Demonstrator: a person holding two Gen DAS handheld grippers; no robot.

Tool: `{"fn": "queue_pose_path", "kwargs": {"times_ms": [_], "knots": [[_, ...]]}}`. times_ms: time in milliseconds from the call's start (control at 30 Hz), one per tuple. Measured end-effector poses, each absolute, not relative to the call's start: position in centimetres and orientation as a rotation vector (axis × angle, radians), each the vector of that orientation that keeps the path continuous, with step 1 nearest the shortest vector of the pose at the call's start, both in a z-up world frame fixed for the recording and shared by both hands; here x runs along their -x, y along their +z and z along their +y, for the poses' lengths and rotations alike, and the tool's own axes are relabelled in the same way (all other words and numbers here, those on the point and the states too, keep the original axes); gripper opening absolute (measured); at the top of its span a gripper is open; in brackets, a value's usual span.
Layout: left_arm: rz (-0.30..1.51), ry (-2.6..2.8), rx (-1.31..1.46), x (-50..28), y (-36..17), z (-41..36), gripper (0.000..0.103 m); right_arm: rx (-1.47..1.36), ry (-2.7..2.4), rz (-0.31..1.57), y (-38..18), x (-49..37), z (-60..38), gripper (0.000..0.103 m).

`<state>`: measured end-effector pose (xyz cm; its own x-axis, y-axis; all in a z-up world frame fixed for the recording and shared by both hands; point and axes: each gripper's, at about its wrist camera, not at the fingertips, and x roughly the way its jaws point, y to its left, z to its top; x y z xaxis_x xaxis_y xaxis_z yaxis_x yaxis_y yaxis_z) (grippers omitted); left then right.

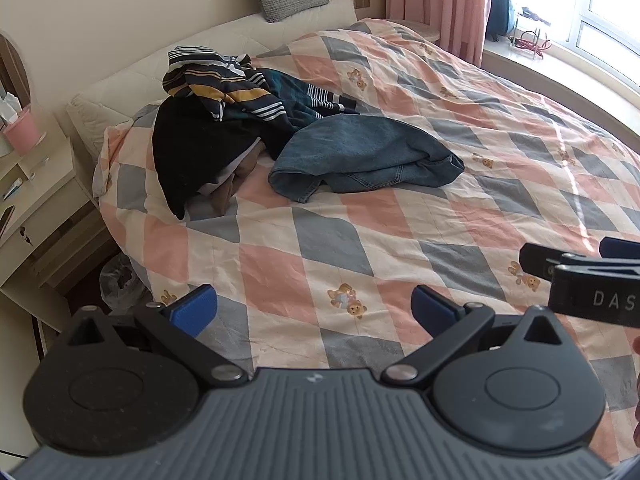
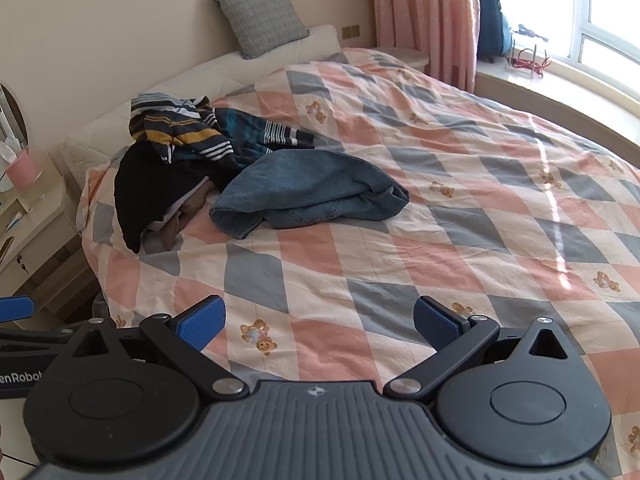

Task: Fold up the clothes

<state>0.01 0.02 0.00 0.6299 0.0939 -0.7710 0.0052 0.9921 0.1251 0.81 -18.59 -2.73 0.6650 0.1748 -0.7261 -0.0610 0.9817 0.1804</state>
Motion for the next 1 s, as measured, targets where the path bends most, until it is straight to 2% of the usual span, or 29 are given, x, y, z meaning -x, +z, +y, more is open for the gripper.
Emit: {"fn": "queue_pose_path", "kwargs": {"times_ms": [1000], "knots": [[0.953,0.060,-0.055,-0.3,-0.8,2.9,0.102,-0.121,0.158,0.862,-3.3,-1.3,-16.8,0.103]]}}
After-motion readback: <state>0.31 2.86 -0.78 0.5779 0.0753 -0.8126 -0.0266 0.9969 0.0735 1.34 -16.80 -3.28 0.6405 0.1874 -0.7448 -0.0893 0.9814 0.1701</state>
